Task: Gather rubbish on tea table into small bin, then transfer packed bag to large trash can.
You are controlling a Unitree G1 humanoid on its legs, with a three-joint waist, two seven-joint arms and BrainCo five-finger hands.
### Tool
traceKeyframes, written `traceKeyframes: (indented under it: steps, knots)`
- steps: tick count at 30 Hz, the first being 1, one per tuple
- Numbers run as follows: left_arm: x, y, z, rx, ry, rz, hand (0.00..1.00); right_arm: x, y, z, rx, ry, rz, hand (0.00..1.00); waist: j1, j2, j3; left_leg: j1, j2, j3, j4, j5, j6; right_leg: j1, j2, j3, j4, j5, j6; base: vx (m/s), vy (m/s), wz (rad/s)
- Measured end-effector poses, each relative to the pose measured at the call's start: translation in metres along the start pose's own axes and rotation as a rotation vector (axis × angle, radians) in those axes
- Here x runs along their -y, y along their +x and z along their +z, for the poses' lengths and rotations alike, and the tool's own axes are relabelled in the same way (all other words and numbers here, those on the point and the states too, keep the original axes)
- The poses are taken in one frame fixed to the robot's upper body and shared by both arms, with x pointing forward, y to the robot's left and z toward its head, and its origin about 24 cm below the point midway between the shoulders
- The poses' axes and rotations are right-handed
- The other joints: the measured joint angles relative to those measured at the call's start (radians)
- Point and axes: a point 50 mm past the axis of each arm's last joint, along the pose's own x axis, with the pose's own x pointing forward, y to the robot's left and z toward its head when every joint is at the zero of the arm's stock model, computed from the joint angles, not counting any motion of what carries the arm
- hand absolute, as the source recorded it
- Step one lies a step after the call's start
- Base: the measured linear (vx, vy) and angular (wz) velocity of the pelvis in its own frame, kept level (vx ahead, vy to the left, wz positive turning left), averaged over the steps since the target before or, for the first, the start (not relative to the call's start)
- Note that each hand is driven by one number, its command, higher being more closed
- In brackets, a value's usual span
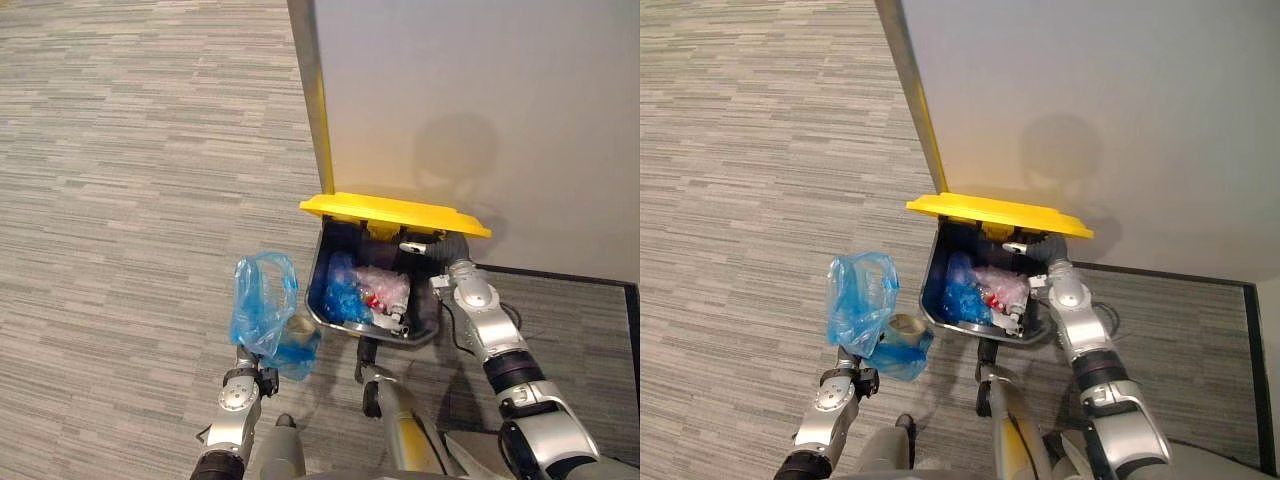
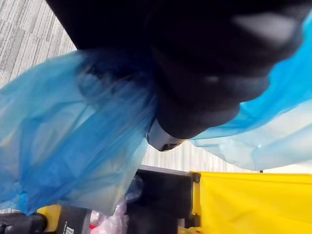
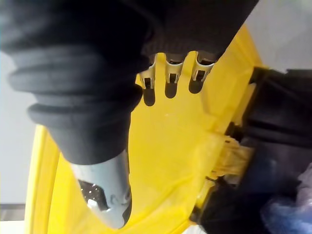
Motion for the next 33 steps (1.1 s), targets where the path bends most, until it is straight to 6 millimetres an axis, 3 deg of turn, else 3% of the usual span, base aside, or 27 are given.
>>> traceKeyframes:
  steps: [1, 2, 3, 4, 5, 7, 9, 12, 19, 24, 26, 33]
  knots:
    - [-0.008, 0.006, 0.006, 0.019, 0.021, 0.012, 1.00, 0.002, 0.003, 0.000, -0.003, 0.009, -0.012, 0.00, -0.018, -0.057, 0.040, 0.043, -0.040, 0.002, -0.061, 0.008, -0.057, -0.030, -0.020, 0.134, 0.247, -0.053, -0.062, -0.10, -0.089, 0.60]
    - [-0.013, 0.006, 0.006, 0.018, 0.033, 0.019, 1.00, 0.003, 0.003, -0.004, -0.026, -0.001, -0.009, 0.00, -0.050, -0.080, 0.036, 0.040, -0.074, -0.035, -0.078, 0.022, -0.085, 0.023, -0.057, 0.145, 0.157, -0.078, -0.029, -0.04, -0.125, 0.61]
    - [-0.014, 0.005, 0.005, 0.014, 0.025, 0.022, 1.00, 0.007, 0.010, 0.002, -0.020, -0.011, -0.016, 0.00, -0.034, -0.054, 0.039, 0.011, -0.072, -0.079, -0.029, 0.026, -0.097, 0.020, -0.044, 0.109, 0.098, -0.066, 0.006, -0.03, -0.065, 0.06]
    - [-0.015, 0.005, 0.004, 0.011, 0.032, 0.020, 1.00, 0.009, 0.016, 0.009, -0.006, -0.015, -0.022, 0.00, -0.009, -0.047, 0.039, 0.001, -0.092, -0.082, 0.005, 0.030, -0.090, 0.026, -0.038, 0.087, 0.007, -0.001, 0.009, -0.05, -0.003, -0.41]
    - [-0.016, 0.005, 0.005, 0.013, 0.036, 0.020, 1.00, 0.011, 0.017, 0.011, -0.004, -0.014, -0.026, 0.00, -0.010, -0.046, 0.039, 0.001, -0.102, -0.071, -0.002, 0.023, -0.076, 0.034, -0.039, 0.077, -0.033, 0.053, -0.016, -0.05, 0.048, -0.11]
    - [-0.016, 0.010, 0.012, 0.031, 0.042, 0.017, 1.00, 0.014, 0.021, 0.010, -0.021, -0.008, -0.035, 0.00, -0.021, -0.044, 0.056, 0.014, -0.105, -0.081, -0.053, 0.025, -0.057, 0.052, -0.042, 0.056, -0.079, 0.099, -0.030, -0.03, 0.033, 0.27]
    - [-0.017, 0.009, 0.012, 0.032, 0.042, 0.018, 1.00, 0.014, 0.022, 0.011, -0.023, -0.007, -0.033, 0.00, -0.024, -0.044, 0.056, 0.020, -0.110, -0.080, -0.072, 0.047, -0.021, 0.074, -0.045, 0.054, -0.119, 0.126, -0.024, -0.03, 0.046, 0.05]
    - [-0.024, 0.010, 0.014, 0.041, 0.055, 0.028, 1.00, 0.013, 0.027, 0.018, -0.014, -0.030, -0.022, 0.00, -0.025, -0.044, 0.056, 0.014, -0.112, -0.081, -0.082, 0.056, -0.008, 0.105, -0.044, 0.054, -0.186, 0.162, -0.010, -0.03, 0.074, 0.02]
    - [-0.024, 0.014, 0.034, 0.121, 0.040, 0.018, 1.00, 0.027, 0.037, 0.035, 0.020, -0.053, -0.052, 0.00, -0.030, -0.045, 0.057, 0.007, -0.108, -0.110, -0.119, 0.087, -0.019, 0.122, -0.053, 0.022, -0.246, 0.190, -0.005, 0.02, 0.075, 0.14]
    - [-0.016, 0.019, 0.070, 0.265, 0.035, -0.023, 1.00, 0.033, 0.044, 0.051, 0.059, -0.061, -0.067, 0.00, -0.041, -0.050, 0.068, 0.011, -0.107, -0.122, -0.139, 0.108, -0.034, 0.127, -0.062, 0.004, -0.251, 0.197, -0.016, 0.06, 0.079, 0.12]
    - [-0.015, 0.019, 0.085, 0.322, 0.014, -0.032, 1.00, 0.033, 0.047, 0.061, 0.084, -0.060, -0.069, 0.00, -0.048, -0.050, 0.100, 0.025, -0.106, -0.123, -0.137, 0.109, -0.036, 0.157, -0.063, -0.001, -0.267, 0.199, -0.019, 0.05, 0.090, 0.07]
    - [0.004, 0.007, 0.131, 0.529, -0.045, -0.160, 1.00, 0.047, 0.052, 0.080, 0.131, -0.112, -0.086, 0.00, -0.049, -0.052, 0.103, 0.028, -0.107, -0.122, -0.136, 0.109, -0.037, 0.159, -0.063, 0.000, -0.277, 0.210, -0.029, 0.05, 0.108, 0.00]
